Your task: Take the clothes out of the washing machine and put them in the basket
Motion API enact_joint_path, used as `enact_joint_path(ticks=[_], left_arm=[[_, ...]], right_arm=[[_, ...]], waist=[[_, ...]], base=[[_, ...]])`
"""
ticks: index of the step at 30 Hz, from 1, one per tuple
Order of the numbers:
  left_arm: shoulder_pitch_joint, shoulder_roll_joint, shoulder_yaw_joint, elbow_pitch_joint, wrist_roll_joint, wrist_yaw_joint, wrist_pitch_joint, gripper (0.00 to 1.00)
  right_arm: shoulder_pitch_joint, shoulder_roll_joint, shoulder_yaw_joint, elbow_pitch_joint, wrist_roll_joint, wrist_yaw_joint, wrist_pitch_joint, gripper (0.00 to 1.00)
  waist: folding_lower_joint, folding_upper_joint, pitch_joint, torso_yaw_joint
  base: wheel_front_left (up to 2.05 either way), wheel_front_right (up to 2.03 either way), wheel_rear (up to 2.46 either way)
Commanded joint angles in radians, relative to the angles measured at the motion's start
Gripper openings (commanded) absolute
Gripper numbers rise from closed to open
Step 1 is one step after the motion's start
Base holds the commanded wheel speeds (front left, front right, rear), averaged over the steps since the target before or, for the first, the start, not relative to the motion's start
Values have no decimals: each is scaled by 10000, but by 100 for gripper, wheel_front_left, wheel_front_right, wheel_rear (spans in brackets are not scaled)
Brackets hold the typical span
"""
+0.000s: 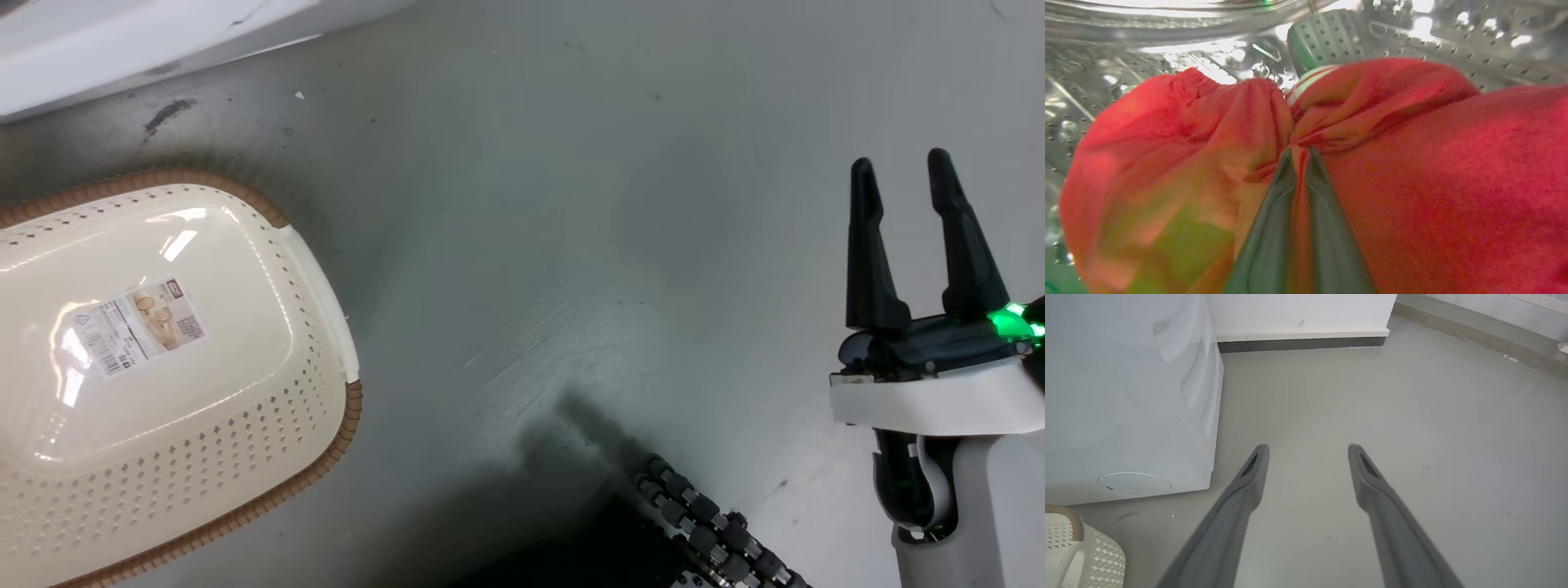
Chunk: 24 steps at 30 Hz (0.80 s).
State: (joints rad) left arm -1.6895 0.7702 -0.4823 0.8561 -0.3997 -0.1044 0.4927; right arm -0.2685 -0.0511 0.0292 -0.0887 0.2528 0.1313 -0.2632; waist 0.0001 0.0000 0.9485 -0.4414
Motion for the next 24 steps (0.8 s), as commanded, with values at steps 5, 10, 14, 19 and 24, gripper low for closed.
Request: enact_joint_path(ticks=[5, 10, 14, 19, 24], left_arm=[[756, -590, 86, 518, -349, 35, -1314, 0], [1718, -1225, 161, 1025, -656, 33, -2851, 0], [2651, -1929, 225, 1426, -992, 2, -4071, 0], [3823, -2519, 67, 1771, -1233, -148, -5335, 0], [5096, -3016, -92, 1930, -1454, -204, -6513, 0]], right_arm=[[-203, 14, -461, 139, -370, -10, -24, 100], [-123, 0, -1167, 360, -738, -13, -26, 100], [-120, 17, -1816, 713, -887, -10, -24, 100], [47, 5, -1960, 818, -1320, -12, -24, 100], [335, 9, -2011, 924, -1652, -12, -24, 100]], waist=[[-1, 0, -799, 574], [-1, 0, -1755, 1093], [-1, 0, -2513, 1698], [-1, 0, -3544, 2226], [-1, 0, -4651, 2690]], base=[[0, 0, 0], [0, 0, 0], [0, 0, 0], [0, 0, 0], [0, 0, 0]])
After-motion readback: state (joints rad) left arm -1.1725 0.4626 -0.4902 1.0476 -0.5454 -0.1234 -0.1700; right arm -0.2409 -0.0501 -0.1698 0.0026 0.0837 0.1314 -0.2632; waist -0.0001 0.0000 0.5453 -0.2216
